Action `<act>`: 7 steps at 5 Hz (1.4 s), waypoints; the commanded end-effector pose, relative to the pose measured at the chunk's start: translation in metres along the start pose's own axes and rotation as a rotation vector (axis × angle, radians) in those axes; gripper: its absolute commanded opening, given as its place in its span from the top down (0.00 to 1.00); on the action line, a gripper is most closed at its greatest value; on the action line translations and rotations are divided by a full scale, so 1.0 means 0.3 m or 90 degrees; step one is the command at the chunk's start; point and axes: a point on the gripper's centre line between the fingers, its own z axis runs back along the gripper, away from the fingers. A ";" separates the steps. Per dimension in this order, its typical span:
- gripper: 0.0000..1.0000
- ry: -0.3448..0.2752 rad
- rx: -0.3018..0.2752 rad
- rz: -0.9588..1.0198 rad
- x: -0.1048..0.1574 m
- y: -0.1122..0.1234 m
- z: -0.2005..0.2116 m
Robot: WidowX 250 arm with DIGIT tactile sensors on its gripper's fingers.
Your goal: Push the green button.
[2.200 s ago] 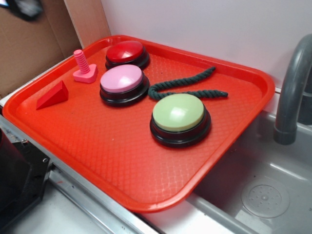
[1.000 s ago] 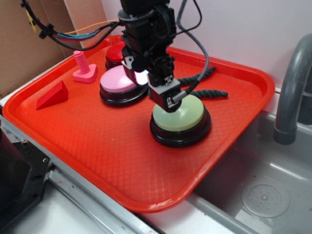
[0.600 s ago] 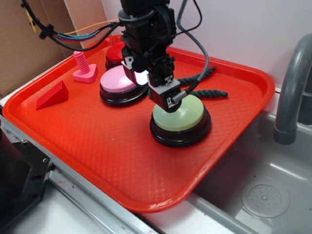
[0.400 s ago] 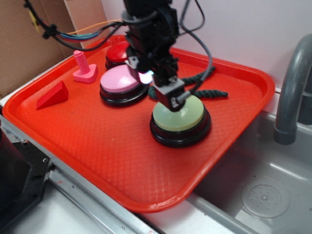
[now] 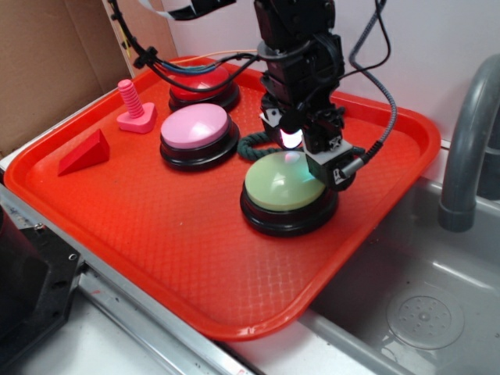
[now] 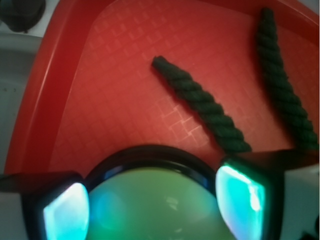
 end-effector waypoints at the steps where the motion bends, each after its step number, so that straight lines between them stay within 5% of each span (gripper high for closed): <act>1: 0.00 0.011 0.024 -0.049 -0.132 -0.061 0.343; 7: 0.00 -0.007 0.041 -0.020 -0.213 -0.097 0.468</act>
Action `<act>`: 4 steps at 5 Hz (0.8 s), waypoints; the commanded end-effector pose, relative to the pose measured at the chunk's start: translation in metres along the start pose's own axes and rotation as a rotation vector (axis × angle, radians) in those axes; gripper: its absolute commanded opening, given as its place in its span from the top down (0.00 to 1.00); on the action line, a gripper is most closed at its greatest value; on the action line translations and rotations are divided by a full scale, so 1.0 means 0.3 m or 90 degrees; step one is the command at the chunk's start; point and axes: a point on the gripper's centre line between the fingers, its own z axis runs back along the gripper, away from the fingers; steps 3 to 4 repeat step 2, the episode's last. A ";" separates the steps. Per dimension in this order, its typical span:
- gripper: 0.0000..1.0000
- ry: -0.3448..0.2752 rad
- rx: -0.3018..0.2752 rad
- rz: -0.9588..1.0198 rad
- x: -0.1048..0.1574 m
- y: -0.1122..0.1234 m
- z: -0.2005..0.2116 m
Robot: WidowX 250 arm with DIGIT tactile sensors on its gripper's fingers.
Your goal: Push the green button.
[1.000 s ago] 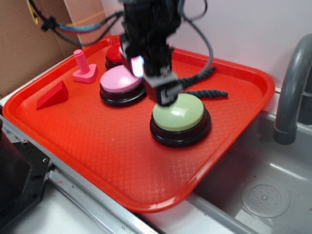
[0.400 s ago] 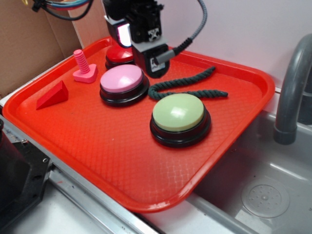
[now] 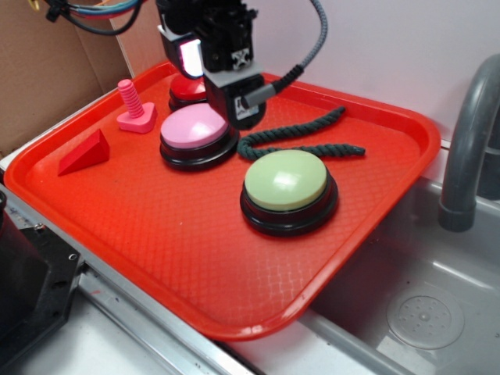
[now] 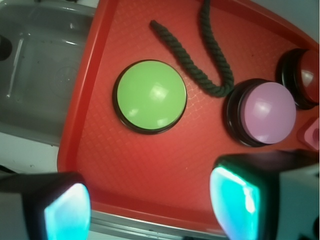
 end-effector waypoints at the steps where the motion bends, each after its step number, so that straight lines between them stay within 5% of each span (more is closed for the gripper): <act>1: 0.00 -0.067 0.003 0.026 -0.036 -0.003 0.111; 4: 0.00 -0.061 -0.006 0.023 -0.060 -0.008 0.123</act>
